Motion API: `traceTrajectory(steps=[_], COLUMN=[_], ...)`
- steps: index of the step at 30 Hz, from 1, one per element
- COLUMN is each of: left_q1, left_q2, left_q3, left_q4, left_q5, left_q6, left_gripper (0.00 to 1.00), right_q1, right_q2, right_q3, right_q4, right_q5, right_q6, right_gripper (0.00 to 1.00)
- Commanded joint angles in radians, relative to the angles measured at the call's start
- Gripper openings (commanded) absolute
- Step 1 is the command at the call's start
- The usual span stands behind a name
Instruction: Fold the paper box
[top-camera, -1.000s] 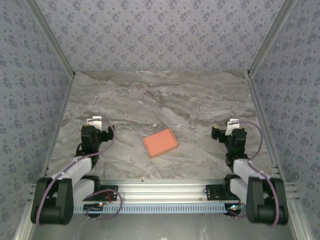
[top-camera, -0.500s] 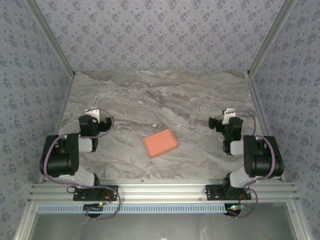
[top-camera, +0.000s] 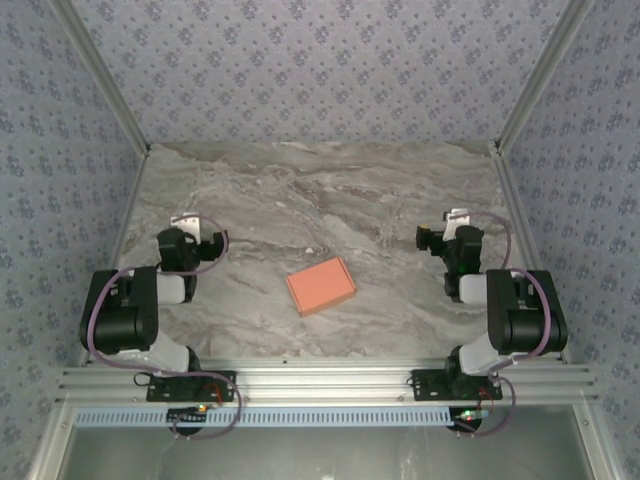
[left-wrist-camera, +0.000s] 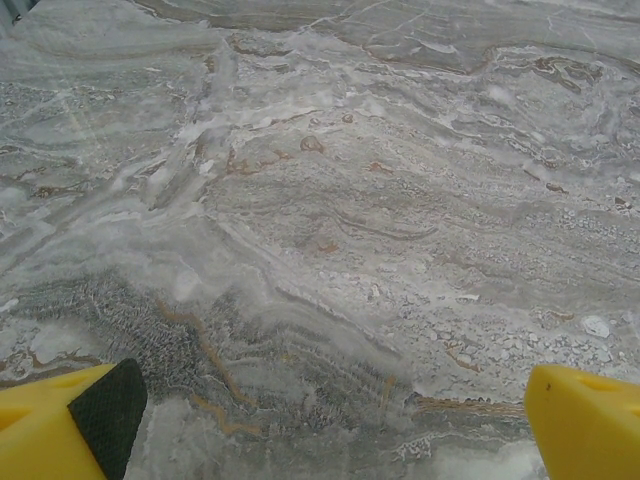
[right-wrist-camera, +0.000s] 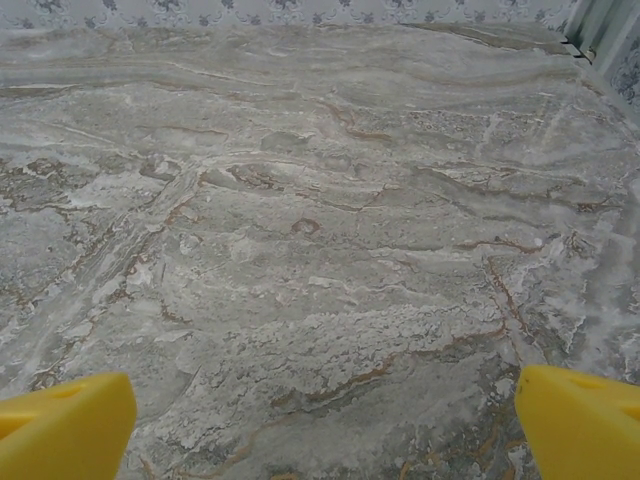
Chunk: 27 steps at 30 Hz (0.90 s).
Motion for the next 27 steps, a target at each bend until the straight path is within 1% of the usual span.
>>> traceTrajectory(steps=[1,10,27], left_q1=[0.002,0.001,0.001], left_q2=[-0.007,-0.006,-0.007], left_q3=[0.021,0.022,0.021], left_q4=[0.018,0.018,0.018], left_q5=[0.02,0.02,0.02], left_q6=[-0.01,-0.01,-0.009], left_gripper=[0.99,0.99,0.99], right_q1=[0.007,-0.002,-0.003], right_q2=[-0.002,-0.001,-0.002], right_q3=[0.015,0.019,0.022], right_q4=[-0.032,-0.038,-0.041], right_q5=[0.017,-0.01,-0.008], right_q6=[-0.015,-0.013,-0.013], right_gripper=[1.0,1.0,1.0])
